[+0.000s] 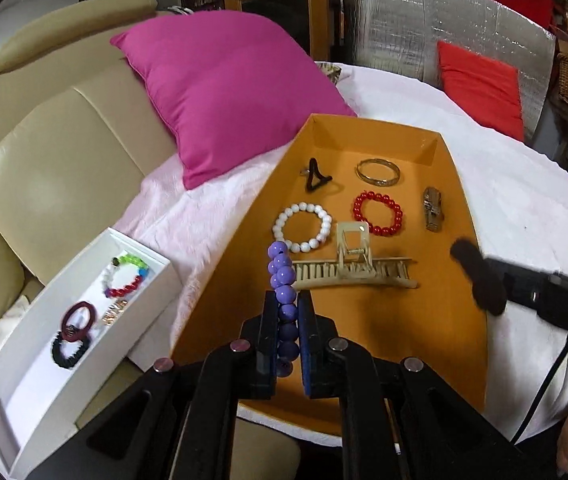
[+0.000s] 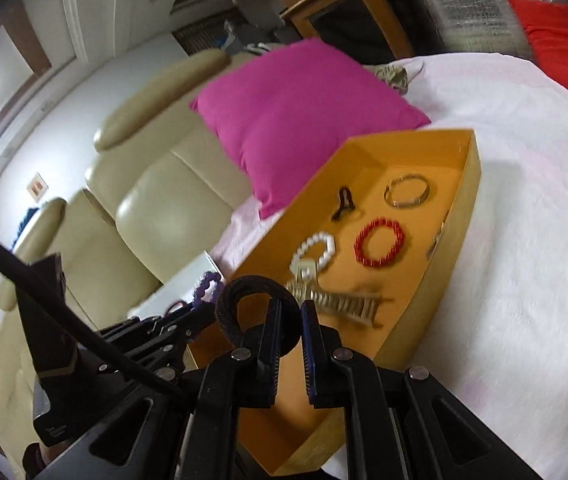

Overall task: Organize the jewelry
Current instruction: 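Carry the purple bracelet and black ring into the orange box and open both grippers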

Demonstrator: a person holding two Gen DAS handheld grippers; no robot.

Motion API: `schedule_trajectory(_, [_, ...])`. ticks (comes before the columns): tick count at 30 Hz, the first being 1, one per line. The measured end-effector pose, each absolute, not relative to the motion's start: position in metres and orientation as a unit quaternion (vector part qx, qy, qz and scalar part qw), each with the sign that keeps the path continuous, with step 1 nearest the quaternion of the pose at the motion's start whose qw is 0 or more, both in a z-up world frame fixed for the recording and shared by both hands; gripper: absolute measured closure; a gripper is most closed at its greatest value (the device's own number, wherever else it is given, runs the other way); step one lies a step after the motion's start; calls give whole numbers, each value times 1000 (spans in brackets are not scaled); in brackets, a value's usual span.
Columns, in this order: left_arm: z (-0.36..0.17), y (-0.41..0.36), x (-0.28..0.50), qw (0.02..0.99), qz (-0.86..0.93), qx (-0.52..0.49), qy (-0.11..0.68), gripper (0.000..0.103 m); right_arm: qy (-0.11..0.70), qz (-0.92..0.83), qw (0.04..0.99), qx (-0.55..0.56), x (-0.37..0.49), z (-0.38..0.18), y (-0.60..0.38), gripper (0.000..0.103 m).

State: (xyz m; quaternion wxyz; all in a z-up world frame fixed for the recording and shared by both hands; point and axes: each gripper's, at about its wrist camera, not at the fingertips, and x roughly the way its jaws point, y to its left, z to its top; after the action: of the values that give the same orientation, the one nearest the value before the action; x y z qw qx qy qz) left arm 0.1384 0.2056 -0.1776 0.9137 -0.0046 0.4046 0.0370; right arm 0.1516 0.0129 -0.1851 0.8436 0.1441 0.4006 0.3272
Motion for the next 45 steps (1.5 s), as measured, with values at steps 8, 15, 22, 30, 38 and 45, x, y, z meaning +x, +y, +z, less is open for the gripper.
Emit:
schedule_trajectory(8, [-189, 193, 146, 907, 33, -8, 419, 94, 433, 326, 833, 111, 157, -207, 15, 92])
schedule_trajectory(15, [-191, 189, 152, 905, 52, 6, 423, 93, 434, 325, 835, 96, 157, -210, 17, 92])
schedule_trajectory(22, [-198, 191, 157, 896, 56, 4, 440, 93, 435, 322, 836, 91, 160, -212, 23, 90])
schedule_trajectory(30, [-179, 200, 146, 912, 64, 1, 404, 51, 449, 334, 818, 132, 173, -214, 17, 88])
schedule_trajectory(38, [-154, 205, 136, 917, 109, 16, 383, 39, 443, 336, 819, 141, 173, -212, 17, 87])
schedule_trajectory(45, [-113, 192, 115, 929, 150, 43, 335, 17, 417, 322, 837, 146, 167, -195, -1, 87])
